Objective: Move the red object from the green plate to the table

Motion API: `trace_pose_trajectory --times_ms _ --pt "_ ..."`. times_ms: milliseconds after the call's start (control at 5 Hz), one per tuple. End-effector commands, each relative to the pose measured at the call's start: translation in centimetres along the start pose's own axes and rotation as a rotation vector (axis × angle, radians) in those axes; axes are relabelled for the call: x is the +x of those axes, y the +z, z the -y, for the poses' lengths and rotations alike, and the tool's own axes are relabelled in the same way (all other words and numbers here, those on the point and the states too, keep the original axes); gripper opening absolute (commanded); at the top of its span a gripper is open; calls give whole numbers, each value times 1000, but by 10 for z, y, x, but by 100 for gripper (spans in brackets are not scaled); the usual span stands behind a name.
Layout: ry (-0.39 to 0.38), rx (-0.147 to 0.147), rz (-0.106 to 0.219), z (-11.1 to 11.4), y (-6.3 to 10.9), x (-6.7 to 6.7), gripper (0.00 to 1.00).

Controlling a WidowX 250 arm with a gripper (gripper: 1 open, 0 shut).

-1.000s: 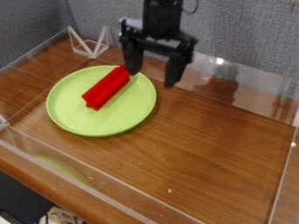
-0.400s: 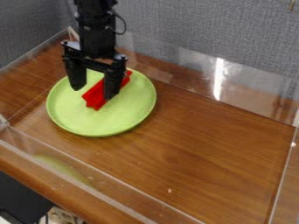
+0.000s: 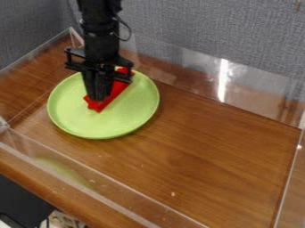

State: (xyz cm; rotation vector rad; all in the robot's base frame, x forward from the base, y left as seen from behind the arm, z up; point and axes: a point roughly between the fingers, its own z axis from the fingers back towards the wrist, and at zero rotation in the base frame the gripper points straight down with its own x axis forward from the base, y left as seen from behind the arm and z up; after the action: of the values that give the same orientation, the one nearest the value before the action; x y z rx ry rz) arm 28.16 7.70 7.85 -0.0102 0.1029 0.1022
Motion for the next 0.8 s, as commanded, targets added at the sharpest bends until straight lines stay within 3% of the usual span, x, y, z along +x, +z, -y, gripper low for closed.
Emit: trace_pose_trajectory --times_ms 0,200,400,600 --pt "-67 -22 109 12 32 5 0" --pt "-145 -48 130 20 30 15 0" --pt "-165 -66 131 14 19 26 0" --pt "-169 -88 131 2 9 36 100"
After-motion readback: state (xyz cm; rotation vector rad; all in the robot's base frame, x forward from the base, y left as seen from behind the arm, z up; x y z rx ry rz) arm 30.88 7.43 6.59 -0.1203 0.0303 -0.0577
